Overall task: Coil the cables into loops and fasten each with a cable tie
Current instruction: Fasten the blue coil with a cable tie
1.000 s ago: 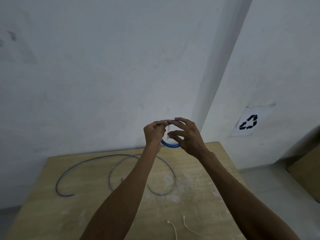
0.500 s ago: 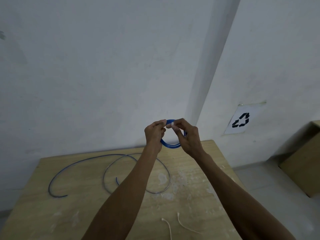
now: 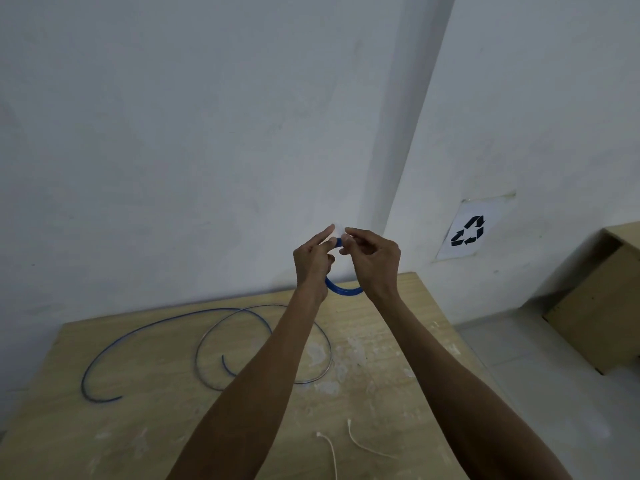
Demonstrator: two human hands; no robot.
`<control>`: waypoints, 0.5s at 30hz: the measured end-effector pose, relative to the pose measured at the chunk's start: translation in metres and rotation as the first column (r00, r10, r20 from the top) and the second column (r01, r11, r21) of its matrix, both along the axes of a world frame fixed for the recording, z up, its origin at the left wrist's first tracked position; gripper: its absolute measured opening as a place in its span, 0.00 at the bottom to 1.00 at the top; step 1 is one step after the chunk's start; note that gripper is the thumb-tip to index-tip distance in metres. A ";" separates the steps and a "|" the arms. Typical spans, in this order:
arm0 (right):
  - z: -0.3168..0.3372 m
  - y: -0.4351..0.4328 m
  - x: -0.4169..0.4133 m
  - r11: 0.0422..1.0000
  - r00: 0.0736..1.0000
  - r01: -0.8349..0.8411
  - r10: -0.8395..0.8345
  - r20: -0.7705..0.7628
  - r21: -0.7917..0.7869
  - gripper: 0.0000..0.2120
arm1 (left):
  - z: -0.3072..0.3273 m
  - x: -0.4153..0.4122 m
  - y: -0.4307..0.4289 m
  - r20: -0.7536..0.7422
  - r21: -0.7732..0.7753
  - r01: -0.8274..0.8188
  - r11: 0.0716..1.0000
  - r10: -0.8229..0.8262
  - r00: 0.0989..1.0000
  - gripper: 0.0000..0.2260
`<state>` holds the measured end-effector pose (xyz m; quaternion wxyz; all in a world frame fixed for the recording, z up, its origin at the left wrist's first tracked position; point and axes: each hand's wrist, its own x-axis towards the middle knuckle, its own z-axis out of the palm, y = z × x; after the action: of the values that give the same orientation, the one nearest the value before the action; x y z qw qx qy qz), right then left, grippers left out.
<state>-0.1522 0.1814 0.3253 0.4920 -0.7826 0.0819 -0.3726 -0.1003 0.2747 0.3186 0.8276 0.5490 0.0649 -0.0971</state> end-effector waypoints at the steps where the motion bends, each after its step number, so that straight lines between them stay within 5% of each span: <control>1: 0.000 0.000 0.001 1.000 1.000 0.004 -0.004 -0.007 0.023 0.06 | 0.000 0.001 0.001 0.027 0.012 0.016 1.000 -0.017 0.999 0.12; 15: 0.011 0.003 0.016 0.971 0.999 -0.008 0.020 -0.050 0.237 0.04 | 0.000 0.019 0.007 0.260 0.159 0.047 0.986 -0.088 0.962 0.14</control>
<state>-0.1366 0.1843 0.3365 0.5822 -0.7284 0.1331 -0.3359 -0.0815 0.2821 0.3181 0.7810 0.6201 -0.0585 -0.0456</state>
